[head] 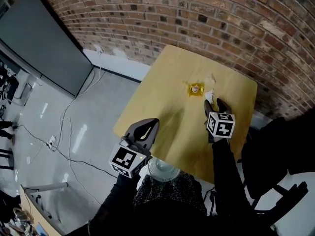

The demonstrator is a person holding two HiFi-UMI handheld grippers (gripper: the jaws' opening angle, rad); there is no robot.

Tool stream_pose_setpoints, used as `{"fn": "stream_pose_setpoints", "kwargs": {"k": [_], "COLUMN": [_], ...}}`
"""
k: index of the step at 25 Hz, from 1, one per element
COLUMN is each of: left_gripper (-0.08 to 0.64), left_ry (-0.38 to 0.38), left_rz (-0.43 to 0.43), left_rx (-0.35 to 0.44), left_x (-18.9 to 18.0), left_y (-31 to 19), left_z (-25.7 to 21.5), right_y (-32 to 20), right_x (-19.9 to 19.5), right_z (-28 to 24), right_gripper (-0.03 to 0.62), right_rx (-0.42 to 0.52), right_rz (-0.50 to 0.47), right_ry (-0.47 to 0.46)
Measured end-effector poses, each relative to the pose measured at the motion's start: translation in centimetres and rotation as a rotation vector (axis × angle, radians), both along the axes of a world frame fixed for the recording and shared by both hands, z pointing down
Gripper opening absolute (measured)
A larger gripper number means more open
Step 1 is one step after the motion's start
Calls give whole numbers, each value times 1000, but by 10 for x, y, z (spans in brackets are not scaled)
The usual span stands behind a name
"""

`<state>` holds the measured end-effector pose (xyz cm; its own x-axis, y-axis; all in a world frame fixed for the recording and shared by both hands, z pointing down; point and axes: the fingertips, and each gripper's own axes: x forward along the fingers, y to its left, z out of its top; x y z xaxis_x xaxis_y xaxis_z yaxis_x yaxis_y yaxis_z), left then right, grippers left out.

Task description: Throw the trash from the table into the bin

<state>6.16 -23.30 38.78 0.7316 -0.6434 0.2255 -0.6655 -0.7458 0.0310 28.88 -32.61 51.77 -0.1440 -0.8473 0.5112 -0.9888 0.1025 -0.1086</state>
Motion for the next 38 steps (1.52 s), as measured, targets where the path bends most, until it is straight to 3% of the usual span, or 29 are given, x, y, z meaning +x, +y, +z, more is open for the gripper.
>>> {"fn": "stream_pose_setpoints", "kwargs": {"k": [11,20,25,34,38], "left_gripper": [0,0,0,0,0], "left_ry": [-16,7,20,20,19], "left_rz": [6,60,83,76,84], "left_rx": [4,17,7,3,4], "left_x": [9,50,67,69,72], "left_y": [-10,-24,-24,-27,-24], "left_z": [0,-4,-1,3,2], "right_y": [-26,-28,-31,-31,-26], "right_x": [-1,0,-1,-3,-10], "right_z": [34,46,51,51,53], "right_gripper": [215,213,213,210,140], "right_rx": [-98,-194,-209,-219,-235], "right_rz": [7,17,7,-14,-94], "right_ry": [31,134,181,172,208]}}
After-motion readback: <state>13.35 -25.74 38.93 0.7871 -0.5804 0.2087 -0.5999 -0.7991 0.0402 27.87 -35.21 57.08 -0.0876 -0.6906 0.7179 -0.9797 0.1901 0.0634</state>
